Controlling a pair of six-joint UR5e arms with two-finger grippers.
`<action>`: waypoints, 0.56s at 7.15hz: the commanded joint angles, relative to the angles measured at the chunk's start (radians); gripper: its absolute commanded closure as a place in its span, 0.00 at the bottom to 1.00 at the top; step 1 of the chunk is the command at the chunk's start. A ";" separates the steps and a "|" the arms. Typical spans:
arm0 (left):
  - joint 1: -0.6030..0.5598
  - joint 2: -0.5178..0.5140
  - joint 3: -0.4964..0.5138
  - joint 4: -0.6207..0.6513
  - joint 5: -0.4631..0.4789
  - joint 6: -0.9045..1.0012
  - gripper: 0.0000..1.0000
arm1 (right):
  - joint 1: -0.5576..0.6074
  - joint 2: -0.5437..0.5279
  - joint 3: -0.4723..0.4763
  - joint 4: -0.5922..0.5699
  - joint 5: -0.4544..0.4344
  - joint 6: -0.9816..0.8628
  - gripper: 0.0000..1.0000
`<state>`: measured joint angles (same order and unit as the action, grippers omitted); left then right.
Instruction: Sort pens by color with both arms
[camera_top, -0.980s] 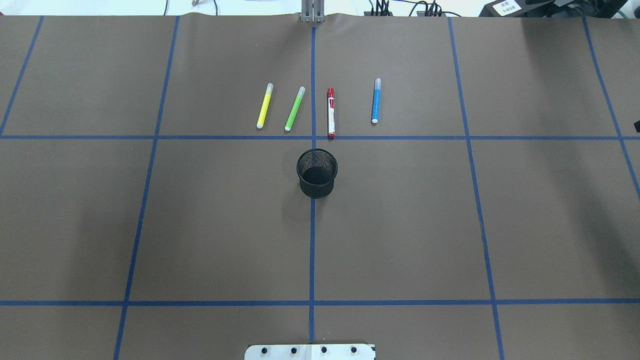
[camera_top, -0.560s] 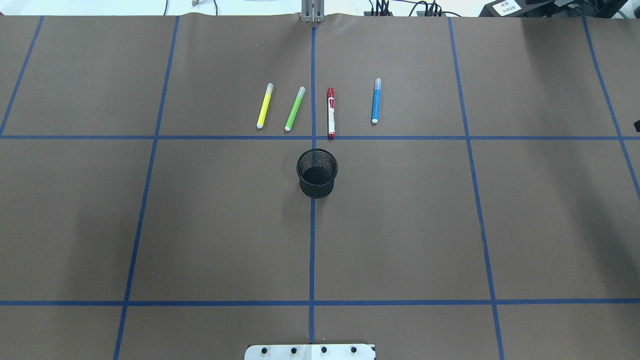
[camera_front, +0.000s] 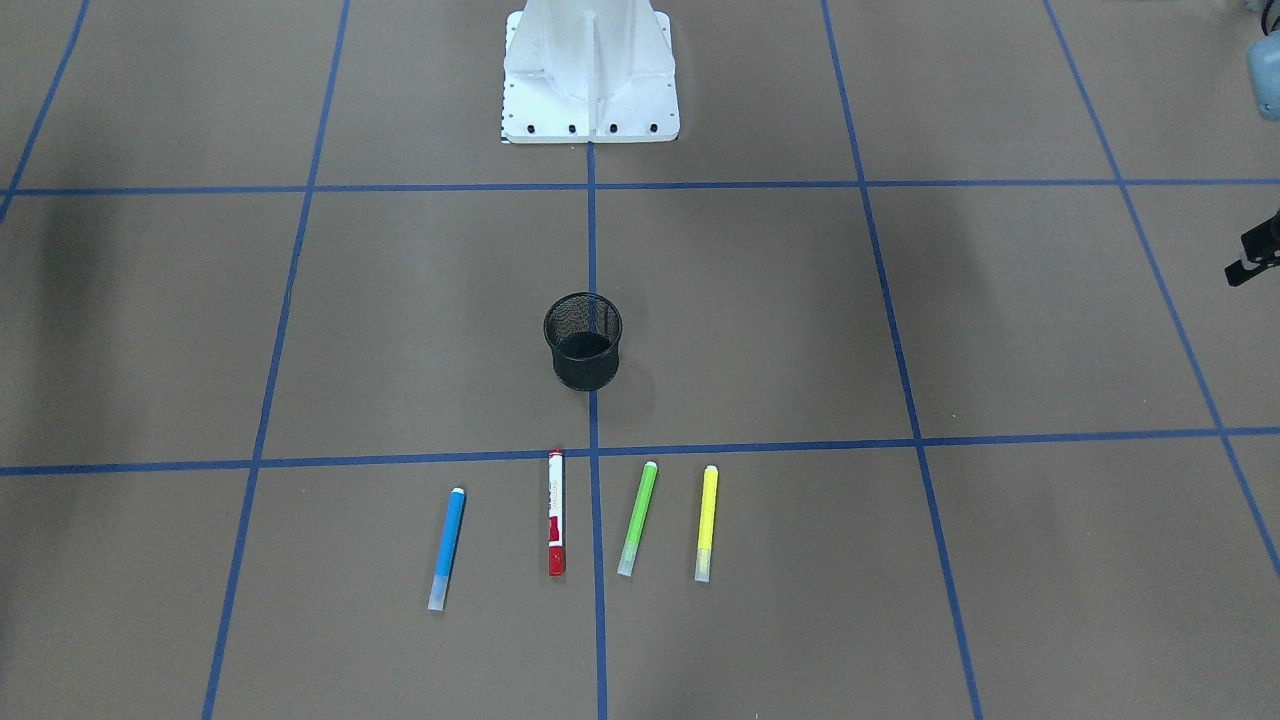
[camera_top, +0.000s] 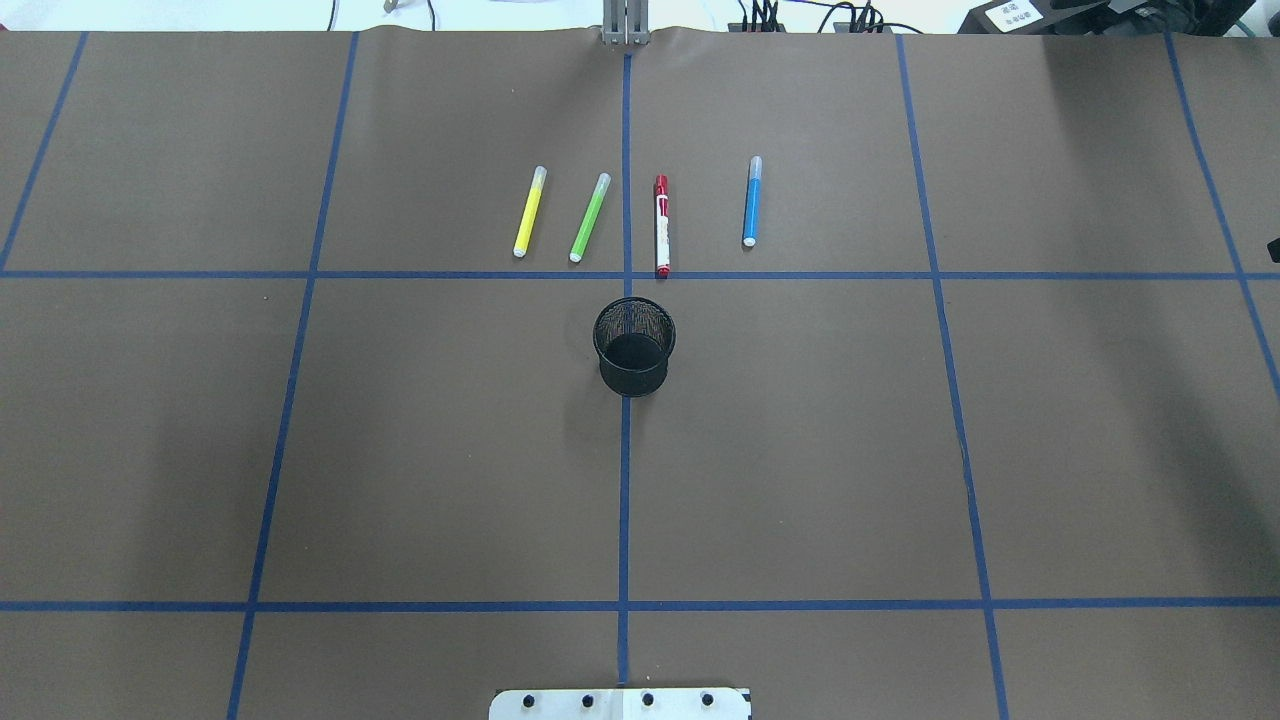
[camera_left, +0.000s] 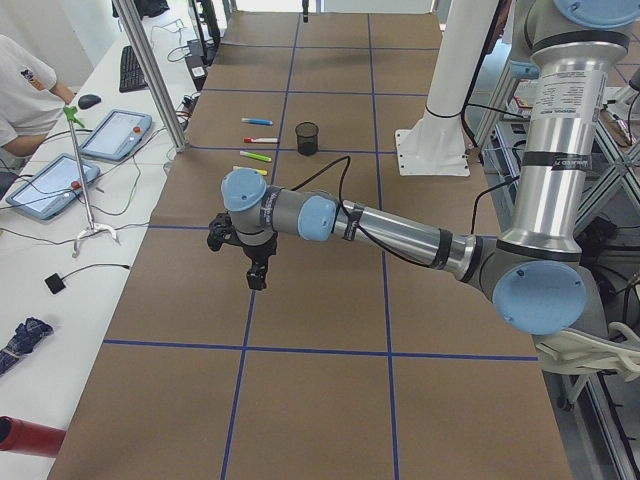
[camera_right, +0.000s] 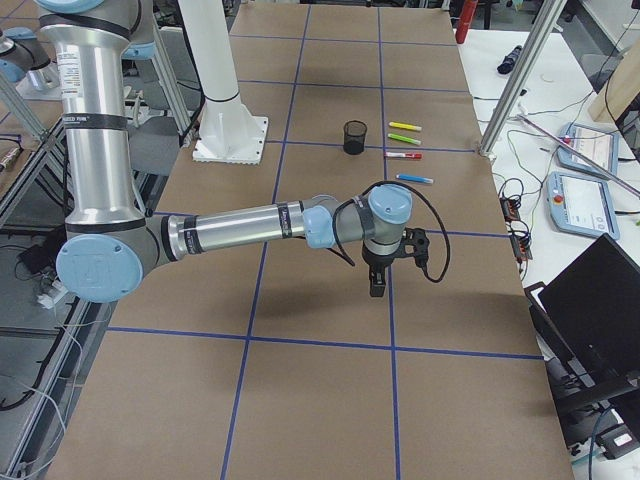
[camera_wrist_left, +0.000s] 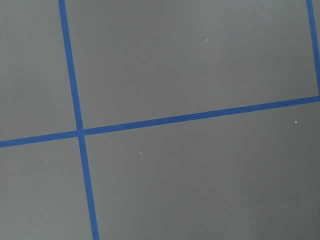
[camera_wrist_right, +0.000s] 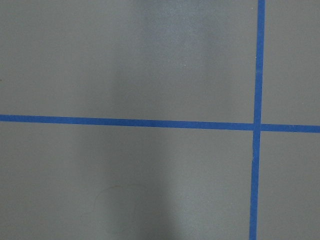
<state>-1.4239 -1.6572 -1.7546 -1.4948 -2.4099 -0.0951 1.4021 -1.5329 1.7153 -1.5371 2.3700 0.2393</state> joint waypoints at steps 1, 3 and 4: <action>-0.001 0.000 -0.005 -0.001 0.003 0.000 0.00 | 0.000 0.000 0.000 0.000 0.000 0.000 0.01; 0.002 -0.001 -0.006 -0.001 0.003 0.000 0.00 | 0.000 0.000 0.000 0.000 0.000 0.000 0.01; -0.001 0.000 -0.002 -0.001 0.002 -0.002 0.00 | 0.000 0.000 0.001 0.000 0.000 0.000 0.01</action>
<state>-1.4231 -1.6572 -1.7591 -1.4952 -2.4076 -0.0954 1.4021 -1.5325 1.7152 -1.5371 2.3700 0.2393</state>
